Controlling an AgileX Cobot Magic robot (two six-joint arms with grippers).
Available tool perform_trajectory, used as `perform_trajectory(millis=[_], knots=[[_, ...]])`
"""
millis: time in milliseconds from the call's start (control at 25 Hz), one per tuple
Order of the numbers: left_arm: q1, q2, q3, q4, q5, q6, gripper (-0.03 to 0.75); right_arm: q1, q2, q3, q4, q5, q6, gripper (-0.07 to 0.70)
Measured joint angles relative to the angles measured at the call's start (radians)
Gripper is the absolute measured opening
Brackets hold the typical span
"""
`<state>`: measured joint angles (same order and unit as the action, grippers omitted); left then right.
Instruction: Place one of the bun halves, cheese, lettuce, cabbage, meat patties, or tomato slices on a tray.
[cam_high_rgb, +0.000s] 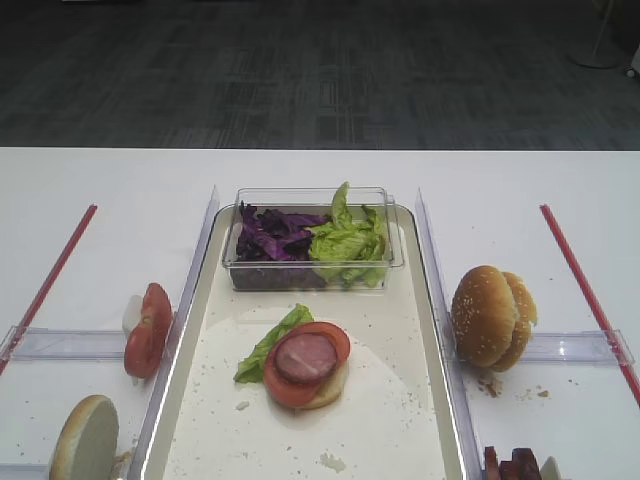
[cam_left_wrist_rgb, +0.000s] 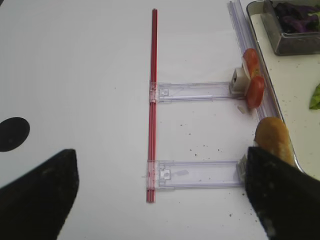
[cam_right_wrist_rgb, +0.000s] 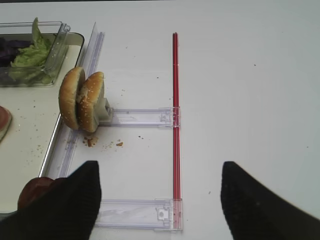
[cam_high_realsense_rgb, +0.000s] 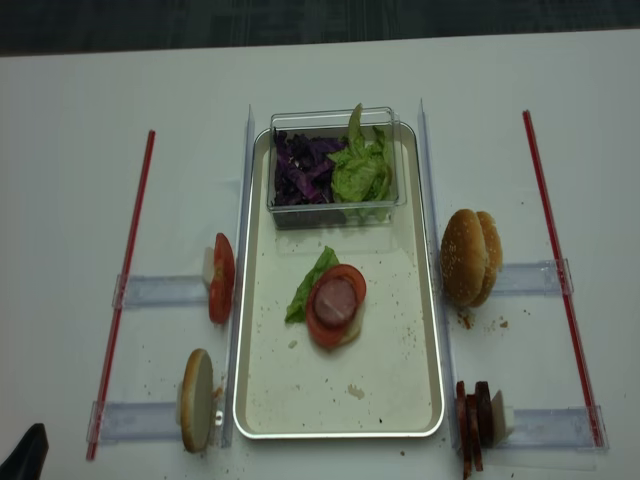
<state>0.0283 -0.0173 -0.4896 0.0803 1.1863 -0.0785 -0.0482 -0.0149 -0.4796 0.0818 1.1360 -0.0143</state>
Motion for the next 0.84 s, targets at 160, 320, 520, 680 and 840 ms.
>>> perform_trajectory(millis=[160, 320, 520, 680, 840], knots=[[0.0, 0.0, 0.0, 0.0, 0.0, 0.0, 0.618, 0.0, 0.0, 0.0, 0.0, 0.0, 0.0, 0.531], [0.0, 0.0, 0.0, 0.0, 0.0, 0.0, 0.618, 0.0, 0.0, 0.0, 0.0, 0.0, 0.0, 0.531], [0.0, 0.0, 0.0, 0.0, 0.0, 0.0, 0.618, 0.0, 0.0, 0.0, 0.0, 0.0, 0.0, 0.531], [0.0, 0.0, 0.0, 0.0, 0.0, 0.0, 0.618, 0.0, 0.0, 0.0, 0.0, 0.0, 0.0, 0.531], [0.0, 0.0, 0.0, 0.0, 0.0, 0.0, 0.618, 0.0, 0.0, 0.0, 0.0, 0.0, 0.0, 0.531]])
